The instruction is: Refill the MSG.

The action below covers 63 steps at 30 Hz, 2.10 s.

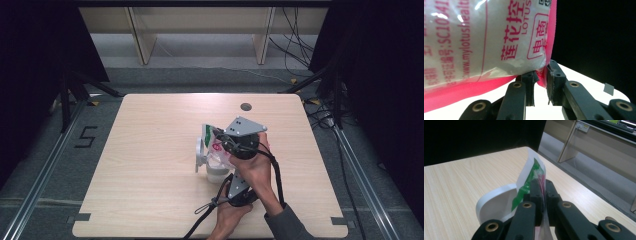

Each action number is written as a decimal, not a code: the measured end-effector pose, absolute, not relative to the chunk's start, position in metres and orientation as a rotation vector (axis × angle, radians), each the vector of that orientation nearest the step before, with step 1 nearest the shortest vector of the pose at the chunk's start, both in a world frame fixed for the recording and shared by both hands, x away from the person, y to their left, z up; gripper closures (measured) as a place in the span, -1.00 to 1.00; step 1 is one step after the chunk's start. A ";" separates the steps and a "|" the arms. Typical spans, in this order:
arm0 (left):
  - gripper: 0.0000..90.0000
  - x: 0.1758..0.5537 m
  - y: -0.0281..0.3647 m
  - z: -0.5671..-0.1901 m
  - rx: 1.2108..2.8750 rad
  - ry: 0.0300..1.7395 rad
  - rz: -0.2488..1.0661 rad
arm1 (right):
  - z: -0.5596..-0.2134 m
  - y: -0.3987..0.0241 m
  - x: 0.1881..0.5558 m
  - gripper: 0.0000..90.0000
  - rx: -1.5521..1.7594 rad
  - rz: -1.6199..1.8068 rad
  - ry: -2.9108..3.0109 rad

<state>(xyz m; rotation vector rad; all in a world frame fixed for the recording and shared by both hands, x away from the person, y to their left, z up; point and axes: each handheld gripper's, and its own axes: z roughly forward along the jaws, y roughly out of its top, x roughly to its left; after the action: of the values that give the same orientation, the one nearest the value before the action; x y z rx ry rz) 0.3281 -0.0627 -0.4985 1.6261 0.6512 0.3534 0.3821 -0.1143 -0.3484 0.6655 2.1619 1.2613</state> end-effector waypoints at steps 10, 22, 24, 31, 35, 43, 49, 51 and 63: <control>0.72 0.328 -0.063 -0.498 1.626 0.651 0.354 | -0.348 -0.115 0.382 0.97 0.671 1.265 2.160; 0.72 0.328 -0.062 -0.498 1.644 0.654 0.365 | -0.347 -0.117 0.381 0.97 0.696 1.280 2.151; 0.72 0.328 -0.061 -0.498 1.644 0.655 0.366 | -0.347 -0.117 0.381 0.97 0.696 1.280 2.150; 0.72 0.328 -0.061 -0.498 1.649 0.654 0.363 | -0.346 -0.118 0.382 0.97 0.671 1.279 2.161; 0.72 0.329 -0.060 -0.500 1.646 0.646 0.359 | -0.345 -0.120 0.380 0.97 0.699 1.301 2.172; 0.73 0.327 -0.061 -0.501 1.600 0.667 0.342 | -0.339 -0.127 0.378 0.99 0.686 1.331 2.170; 0.73 0.326 -0.060 -0.501 1.609 0.664 0.346 | -0.337 -0.128 0.377 0.99 0.673 1.326 2.168; 0.73 0.325 -0.060 -0.502 1.615 0.655 0.343 | -0.337 -0.128 0.375 0.99 0.691 1.340 2.178; 0.71 0.317 -0.053 -0.506 1.680 0.660 0.357 | -0.334 -0.146 0.365 1.00 0.644 1.369 2.154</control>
<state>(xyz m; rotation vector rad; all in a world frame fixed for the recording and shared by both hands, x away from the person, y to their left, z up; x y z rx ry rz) 0.3169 -0.0533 -0.5062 1.6802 0.6599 0.3569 0.3649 -0.1460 -0.3340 0.6438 2.1538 1.3694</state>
